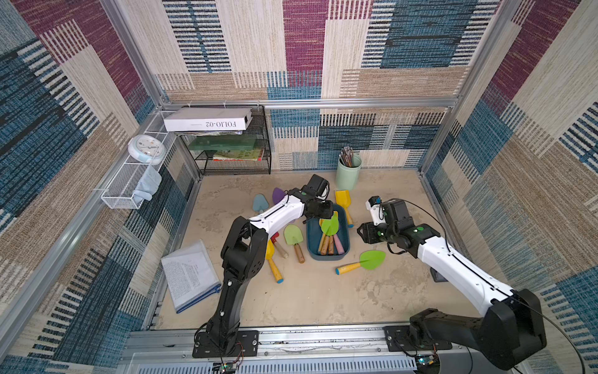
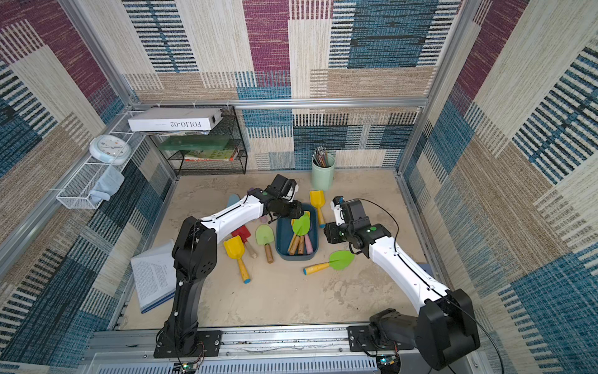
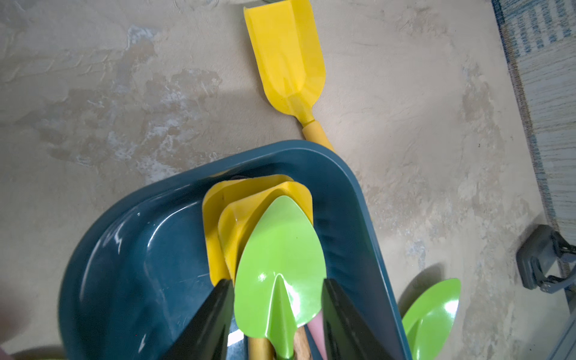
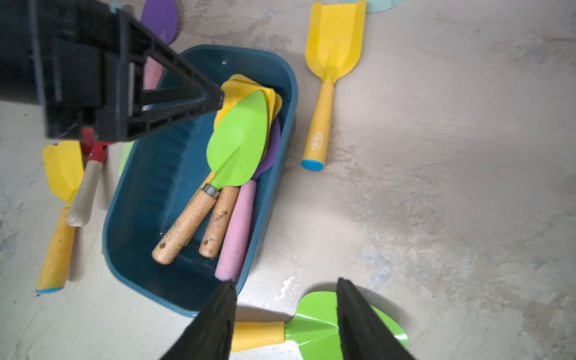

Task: Put the shovel into the storage box
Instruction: Place the shovel in the storage box, then pick up the shovel from the center of the board.

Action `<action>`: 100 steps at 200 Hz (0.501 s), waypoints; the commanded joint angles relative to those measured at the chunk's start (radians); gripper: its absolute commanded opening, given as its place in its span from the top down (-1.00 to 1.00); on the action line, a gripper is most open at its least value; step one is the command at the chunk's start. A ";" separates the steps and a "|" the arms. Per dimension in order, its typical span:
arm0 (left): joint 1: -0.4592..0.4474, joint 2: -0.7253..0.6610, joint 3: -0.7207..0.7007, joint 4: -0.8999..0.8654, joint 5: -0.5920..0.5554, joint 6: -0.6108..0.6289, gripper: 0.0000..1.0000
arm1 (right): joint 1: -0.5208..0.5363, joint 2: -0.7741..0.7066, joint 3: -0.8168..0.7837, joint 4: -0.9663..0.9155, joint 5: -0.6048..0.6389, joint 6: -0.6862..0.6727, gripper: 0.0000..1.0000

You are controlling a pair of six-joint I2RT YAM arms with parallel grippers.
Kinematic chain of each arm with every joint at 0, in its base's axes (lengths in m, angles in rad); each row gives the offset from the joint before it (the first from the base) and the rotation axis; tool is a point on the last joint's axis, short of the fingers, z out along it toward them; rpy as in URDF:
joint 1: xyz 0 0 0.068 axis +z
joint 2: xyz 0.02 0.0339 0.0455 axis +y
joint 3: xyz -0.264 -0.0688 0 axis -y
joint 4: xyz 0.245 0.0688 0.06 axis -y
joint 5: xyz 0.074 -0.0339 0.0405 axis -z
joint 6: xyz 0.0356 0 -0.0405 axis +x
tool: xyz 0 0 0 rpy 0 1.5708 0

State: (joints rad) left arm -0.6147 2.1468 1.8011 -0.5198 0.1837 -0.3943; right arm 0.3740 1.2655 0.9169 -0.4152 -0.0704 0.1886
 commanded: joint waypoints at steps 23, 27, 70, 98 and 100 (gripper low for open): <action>-0.001 -0.091 -0.076 0.061 0.013 -0.018 0.02 | -0.047 0.118 0.045 0.052 -0.024 -0.070 -0.07; -0.003 -0.100 -0.085 0.064 0.012 -0.020 0.01 | -0.053 0.130 0.050 0.055 -0.031 -0.078 -0.07; -0.005 -0.214 -0.178 0.119 0.015 -0.036 -0.15 | -0.087 0.298 0.157 0.020 -0.083 -0.162 -0.02; -0.008 -0.264 -0.221 0.143 0.010 -0.047 -0.29 | -0.094 0.382 0.201 0.040 -0.112 -0.178 -0.01; -0.007 -0.266 -0.223 0.144 0.009 -0.047 -0.30 | -0.095 0.387 0.203 0.041 -0.114 -0.179 -0.01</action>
State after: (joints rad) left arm -0.6201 1.9102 1.6001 -0.4232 0.1864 -0.4305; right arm 0.2836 1.6081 1.0908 -0.3832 -0.1429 0.0467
